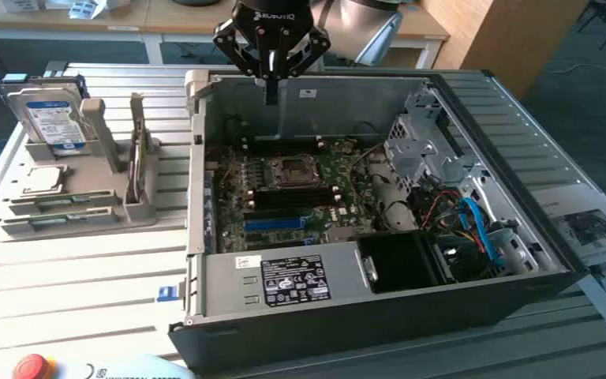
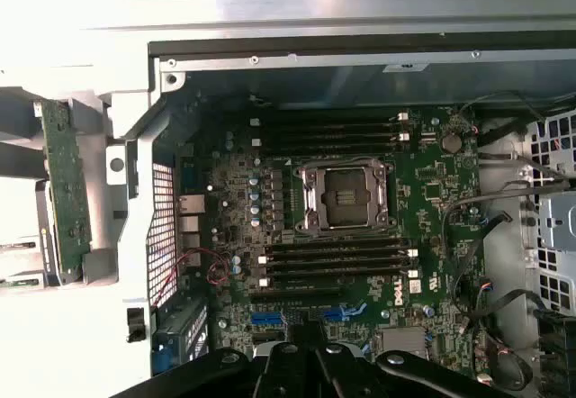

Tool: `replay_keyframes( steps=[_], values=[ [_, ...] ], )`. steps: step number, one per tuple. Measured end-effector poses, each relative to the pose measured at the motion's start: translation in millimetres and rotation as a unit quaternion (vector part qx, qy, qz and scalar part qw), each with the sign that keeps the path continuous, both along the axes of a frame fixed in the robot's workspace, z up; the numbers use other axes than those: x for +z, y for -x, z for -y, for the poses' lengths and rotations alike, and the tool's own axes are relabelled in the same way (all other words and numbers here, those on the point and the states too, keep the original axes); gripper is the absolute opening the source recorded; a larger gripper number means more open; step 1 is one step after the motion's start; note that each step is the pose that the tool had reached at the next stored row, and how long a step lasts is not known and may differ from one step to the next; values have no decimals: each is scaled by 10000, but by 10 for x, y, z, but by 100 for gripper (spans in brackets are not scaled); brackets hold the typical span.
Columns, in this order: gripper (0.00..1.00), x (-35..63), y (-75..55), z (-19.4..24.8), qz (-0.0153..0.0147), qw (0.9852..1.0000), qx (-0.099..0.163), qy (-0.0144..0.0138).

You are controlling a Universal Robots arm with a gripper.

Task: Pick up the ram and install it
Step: 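Reach for the ram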

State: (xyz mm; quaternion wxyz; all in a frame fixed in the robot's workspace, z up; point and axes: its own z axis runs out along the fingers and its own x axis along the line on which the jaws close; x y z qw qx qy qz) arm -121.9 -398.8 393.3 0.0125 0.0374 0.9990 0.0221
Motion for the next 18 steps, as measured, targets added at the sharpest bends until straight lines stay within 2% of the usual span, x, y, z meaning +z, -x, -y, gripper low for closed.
replay_keyframes(
  steps=[13,18],
  values=[
    [10,0,4,0,1,10000,0,0],
    [10,-3,101,0,0,10000,0,0]
  ],
)
